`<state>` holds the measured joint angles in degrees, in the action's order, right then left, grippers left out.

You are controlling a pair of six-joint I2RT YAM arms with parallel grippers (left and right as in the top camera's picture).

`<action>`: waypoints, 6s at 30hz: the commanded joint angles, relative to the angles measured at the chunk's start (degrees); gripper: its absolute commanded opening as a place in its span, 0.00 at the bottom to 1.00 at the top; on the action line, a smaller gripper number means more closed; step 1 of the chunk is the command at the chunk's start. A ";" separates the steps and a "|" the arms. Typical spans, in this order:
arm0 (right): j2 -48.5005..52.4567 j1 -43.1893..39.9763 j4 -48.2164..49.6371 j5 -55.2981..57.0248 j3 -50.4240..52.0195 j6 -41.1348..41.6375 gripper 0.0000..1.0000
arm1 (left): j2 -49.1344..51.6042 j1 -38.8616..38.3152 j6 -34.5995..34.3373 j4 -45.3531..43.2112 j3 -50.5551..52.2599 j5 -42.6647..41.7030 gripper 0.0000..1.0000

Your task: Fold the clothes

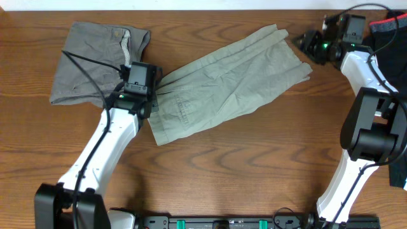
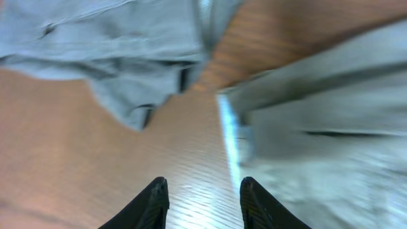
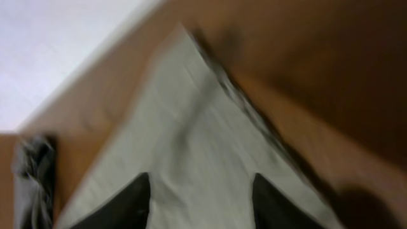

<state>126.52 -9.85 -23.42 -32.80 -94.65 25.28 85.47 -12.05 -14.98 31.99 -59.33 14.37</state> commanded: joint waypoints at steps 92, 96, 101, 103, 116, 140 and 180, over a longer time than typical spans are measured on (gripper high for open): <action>-14.16 -1.16 -3.82 9.07 17.79 -11.67 0.01 | 25.24 0.09 9.99 -15.74 -10.97 -39.56 0.19; -10.67 -0.61 -3.61 9.29 18.05 -11.87 0.01 | 26.14 0.11 9.99 -18.60 -10.97 -31.28 0.19; -4.94 0.28 -3.17 12.33 18.05 -9.42 0.01 | 29.83 0.11 10.01 -19.52 -10.97 -31.15 0.19; -4.09 0.04 -3.41 14.88 18.05 -8.59 0.01 | 31.52 0.24 9.99 -18.36 -10.97 -30.03 0.14; -4.15 -9.42 -14.58 20.26 17.92 -12.68 0.01 | 34.12 2.91 3.04 -14.21 -10.99 -18.99 0.13; -22.27 -6.40 -36.94 0.11 18.01 -28.13 0.02 | 4.44 4.63 3.54 14.19 -12.94 -36.26 0.36; -23.37 -10.03 -36.50 18.56 28.11 -21.73 0.01 | 16.85 12.90 7.45 19.78 -3.08 -31.17 0.22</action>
<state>104.60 -19.46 -59.11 -3.95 -62.63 14.26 104.14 0.60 -7.49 49.80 -59.64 -14.76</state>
